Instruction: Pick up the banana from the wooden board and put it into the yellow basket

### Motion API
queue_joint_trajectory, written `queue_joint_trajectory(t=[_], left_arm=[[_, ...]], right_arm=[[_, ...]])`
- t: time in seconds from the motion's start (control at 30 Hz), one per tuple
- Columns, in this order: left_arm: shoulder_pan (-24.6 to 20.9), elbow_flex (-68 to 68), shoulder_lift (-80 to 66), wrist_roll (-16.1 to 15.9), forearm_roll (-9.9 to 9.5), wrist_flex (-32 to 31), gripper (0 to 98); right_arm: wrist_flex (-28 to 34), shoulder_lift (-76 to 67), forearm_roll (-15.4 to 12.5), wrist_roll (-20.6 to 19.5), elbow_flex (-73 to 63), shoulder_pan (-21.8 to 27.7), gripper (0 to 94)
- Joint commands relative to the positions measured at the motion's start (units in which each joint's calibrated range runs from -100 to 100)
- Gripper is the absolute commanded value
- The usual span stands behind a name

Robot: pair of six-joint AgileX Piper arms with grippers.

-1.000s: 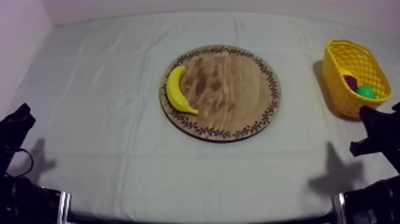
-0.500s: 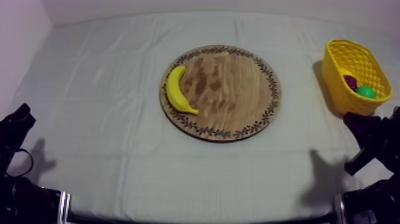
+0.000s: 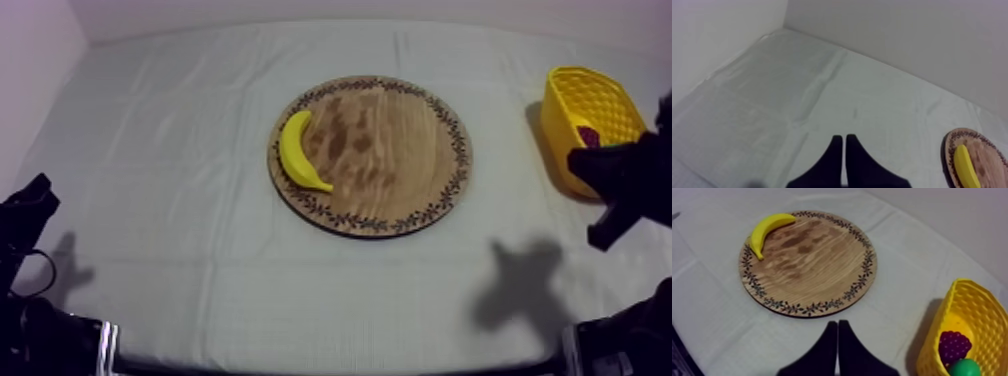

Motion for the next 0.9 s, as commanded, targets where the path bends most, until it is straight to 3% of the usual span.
queue_joint_trajectory(t=[0.0,0.13,0.3,0.5,0.87], left_arm=[[-0.02,-0.02,0.02,0.01,-0.01,-0.01,0.1],[-0.02,-0.02,0.02,0.01,-0.01,-0.01,0.1],[-0.02,-0.02,0.02,0.01,-0.01,-0.01,0.1],[-0.02,-0.02,0.02,0.01,-0.01,-0.01,0.1],[-0.02,-0.02,0.02,0.01,-0.01,-0.01,0.1]], right_arm=[[4.76,12.64,0.33,-2.78,-11.7,-1.44,0.4],[13.56,23.2,-0.47,-3.48,-23.8,-3.67,0.4],[21.29,34.78,-3.64,-3.17,-35.96,-4.63,0.4],[26.66,46.15,-6.16,-4.6,-47.1,-4.97,0.4],[36.06,64.32,-7.11,-10.31,-66.25,-7.41,0.4]])
